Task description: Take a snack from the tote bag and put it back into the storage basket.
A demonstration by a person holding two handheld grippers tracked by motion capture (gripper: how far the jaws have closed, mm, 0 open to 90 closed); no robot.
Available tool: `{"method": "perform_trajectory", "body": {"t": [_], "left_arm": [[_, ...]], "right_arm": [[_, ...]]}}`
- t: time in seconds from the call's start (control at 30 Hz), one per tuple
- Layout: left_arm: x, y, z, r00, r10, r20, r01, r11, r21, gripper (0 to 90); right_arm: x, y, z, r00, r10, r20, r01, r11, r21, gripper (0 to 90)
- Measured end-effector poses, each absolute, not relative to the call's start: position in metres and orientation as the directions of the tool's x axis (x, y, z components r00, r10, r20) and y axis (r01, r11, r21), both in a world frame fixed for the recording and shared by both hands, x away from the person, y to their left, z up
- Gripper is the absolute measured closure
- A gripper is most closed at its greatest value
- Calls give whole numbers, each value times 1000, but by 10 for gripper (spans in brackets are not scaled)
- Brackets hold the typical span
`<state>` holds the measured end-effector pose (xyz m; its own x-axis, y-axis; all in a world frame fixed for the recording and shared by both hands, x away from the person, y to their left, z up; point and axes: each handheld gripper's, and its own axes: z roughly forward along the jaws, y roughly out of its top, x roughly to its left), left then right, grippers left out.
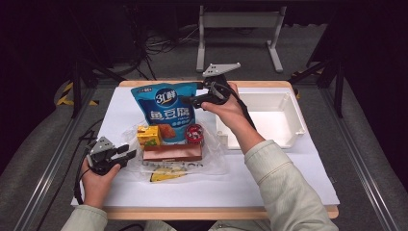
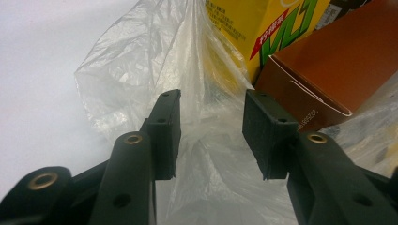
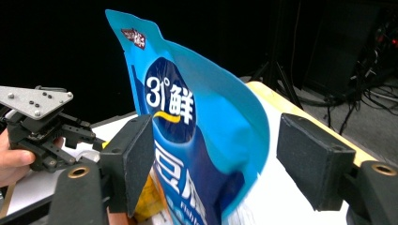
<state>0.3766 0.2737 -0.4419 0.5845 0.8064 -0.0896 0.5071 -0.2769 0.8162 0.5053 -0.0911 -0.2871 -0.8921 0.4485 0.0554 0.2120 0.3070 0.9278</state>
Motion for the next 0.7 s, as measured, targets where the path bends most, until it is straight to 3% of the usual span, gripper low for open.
{"method": "perform_trajectory", "body": {"t": [0.7], "left_arm": [[377,275,-443,591,801,-92,507,-280,815,568]], "right_arm": [[525,-61,-311,-912,405,61,205,324,924,297]]}}
